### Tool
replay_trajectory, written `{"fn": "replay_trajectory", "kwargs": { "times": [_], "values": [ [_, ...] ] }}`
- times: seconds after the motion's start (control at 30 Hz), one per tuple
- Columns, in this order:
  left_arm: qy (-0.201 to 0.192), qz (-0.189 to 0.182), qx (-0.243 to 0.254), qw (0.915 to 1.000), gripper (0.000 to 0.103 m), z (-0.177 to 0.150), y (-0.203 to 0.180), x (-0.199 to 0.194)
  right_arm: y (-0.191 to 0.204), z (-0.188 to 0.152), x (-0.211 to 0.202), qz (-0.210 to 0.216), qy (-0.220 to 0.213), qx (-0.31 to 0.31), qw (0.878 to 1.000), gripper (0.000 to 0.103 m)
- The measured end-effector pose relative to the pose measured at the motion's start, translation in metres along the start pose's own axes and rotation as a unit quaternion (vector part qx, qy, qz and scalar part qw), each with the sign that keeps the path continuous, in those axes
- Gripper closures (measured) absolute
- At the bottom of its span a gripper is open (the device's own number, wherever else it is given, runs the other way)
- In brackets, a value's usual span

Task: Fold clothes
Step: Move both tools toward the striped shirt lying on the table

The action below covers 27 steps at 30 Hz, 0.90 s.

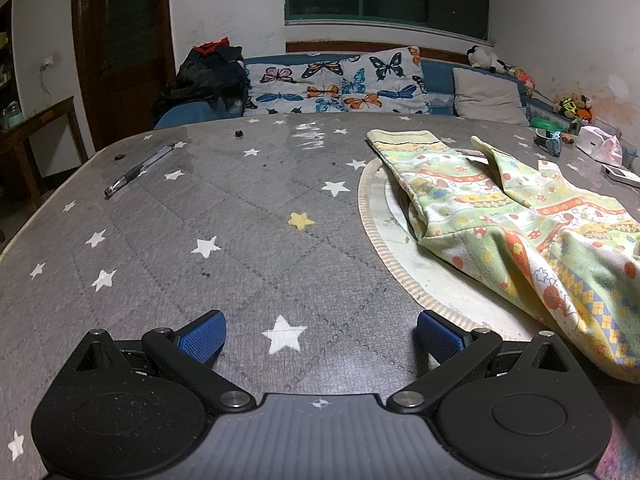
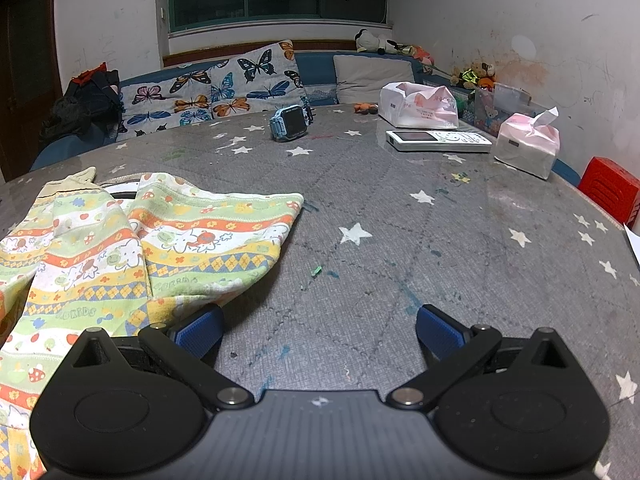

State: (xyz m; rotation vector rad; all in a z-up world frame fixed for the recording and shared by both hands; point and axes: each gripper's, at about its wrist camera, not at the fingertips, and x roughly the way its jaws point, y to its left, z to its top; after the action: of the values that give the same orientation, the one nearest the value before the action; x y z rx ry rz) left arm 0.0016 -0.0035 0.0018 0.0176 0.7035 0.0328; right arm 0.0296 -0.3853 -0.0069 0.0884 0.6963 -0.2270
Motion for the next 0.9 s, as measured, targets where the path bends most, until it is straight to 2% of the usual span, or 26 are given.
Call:
{"fn": "replay_trajectory", "kwargs": {
  "times": [0.43,0.67,0.9],
  "values": [
    [0.022,0.001,-0.026,0.9994,0.0,0.0,-0.012,-0.012,0.0,0.0,-0.001,0.0,0.0,0.001,1.0,0.0],
    [0.021,-0.009,-0.027,0.9994,0.0,0.002,-0.021,-0.025,0.0,0.0,-0.001,0.0,0.0,0.001,1.0,0.0],
    [0.021,-0.037,-0.049,0.9979,0.0,0.021,-0.029,-0.037,-0.001,0.001,-0.002,0.001,0.001,0.001,1.0,0.0]
  ]
}}
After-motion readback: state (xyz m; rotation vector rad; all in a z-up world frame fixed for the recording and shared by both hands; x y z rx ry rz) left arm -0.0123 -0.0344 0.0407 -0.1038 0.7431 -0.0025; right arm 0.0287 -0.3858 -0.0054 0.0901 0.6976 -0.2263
